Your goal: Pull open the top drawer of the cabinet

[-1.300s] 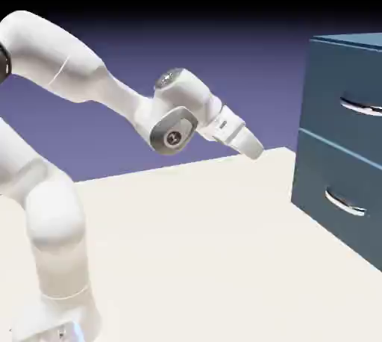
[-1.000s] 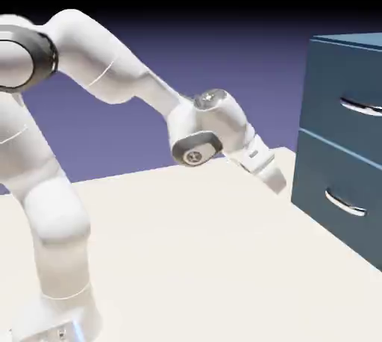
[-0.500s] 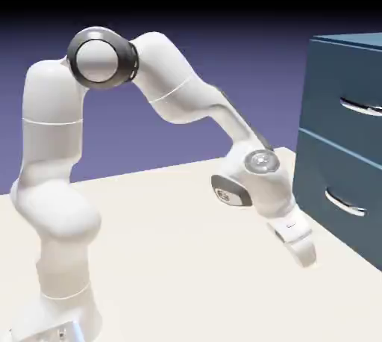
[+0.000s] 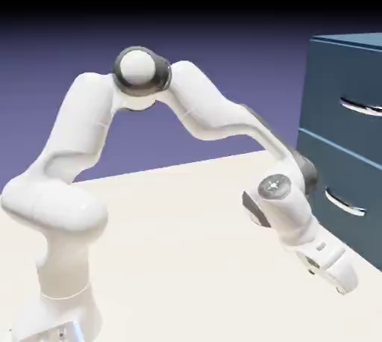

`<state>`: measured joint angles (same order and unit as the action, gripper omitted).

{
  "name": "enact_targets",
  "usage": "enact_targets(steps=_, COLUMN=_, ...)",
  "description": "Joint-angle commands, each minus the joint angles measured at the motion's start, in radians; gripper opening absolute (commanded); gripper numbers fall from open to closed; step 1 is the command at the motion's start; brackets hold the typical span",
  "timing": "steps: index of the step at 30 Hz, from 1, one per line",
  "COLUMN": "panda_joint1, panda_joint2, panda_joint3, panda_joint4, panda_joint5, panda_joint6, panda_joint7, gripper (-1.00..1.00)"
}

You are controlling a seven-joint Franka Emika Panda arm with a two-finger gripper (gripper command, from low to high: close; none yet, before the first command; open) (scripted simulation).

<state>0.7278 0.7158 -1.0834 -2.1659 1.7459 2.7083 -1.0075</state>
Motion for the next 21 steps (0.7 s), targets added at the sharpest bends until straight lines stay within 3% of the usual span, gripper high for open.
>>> enact_targets(steps=1, panda_joint1=0.018, panda_joint2=0.032, panda_joint3=-0.027, panda_joint4=0.016, panda_joint5=0.043, panda_joint6=-0.008, panda_joint7=-0.044, gripper=0.00)
enact_targets(steps=21, panda_joint1=0.374, panda_joint2=0.672, panda_joint3=-0.566, panda_joint4=0.336, panda_joint5=0.912, panda_joint6=-0.172, panda_joint7=-0.913, gripper=0.00)
